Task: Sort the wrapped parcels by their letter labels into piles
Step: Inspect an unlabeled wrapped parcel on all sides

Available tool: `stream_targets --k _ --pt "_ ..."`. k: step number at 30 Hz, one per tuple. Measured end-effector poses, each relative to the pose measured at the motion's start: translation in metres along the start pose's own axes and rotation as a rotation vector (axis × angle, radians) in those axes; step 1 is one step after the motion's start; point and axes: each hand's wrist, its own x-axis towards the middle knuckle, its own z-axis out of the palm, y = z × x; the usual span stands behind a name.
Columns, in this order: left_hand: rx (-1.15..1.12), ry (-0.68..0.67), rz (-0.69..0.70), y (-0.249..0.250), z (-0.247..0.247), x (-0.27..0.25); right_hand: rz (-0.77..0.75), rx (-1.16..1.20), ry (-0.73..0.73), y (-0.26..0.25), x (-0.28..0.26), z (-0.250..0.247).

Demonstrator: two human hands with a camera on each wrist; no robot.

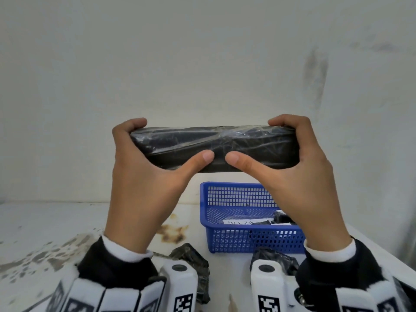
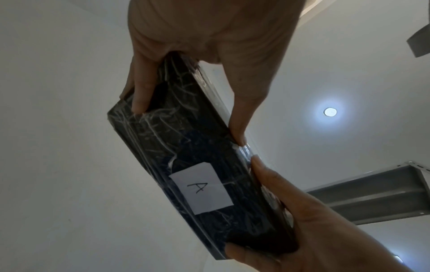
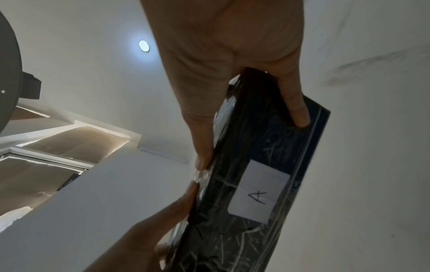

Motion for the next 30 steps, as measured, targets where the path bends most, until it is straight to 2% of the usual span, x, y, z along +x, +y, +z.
stream_targets --k 8,14,18,24,30 --pt "-0.054 0.037 0.011 -0.001 0.004 -0.002 -0.01 0.051 0.08 -0.002 0.0 0.001" --pt "-0.047 0.065 0.002 -0.004 0.002 0.002 -0.038 0.013 0.061 -0.003 0.0 -0.001" --pt "-0.073 0.058 0.008 -0.003 0.0 0.003 0.021 0.038 0.065 0.002 0.004 -0.004" --pt "-0.157 0.079 0.008 -0.004 0.0 0.002 0.12 0.035 0.002 0.009 0.01 -0.01" --pt "-0.238 0.102 -0.029 -0.005 -0.002 0.005 0.156 -0.081 -0.072 0.003 0.008 -0.011"
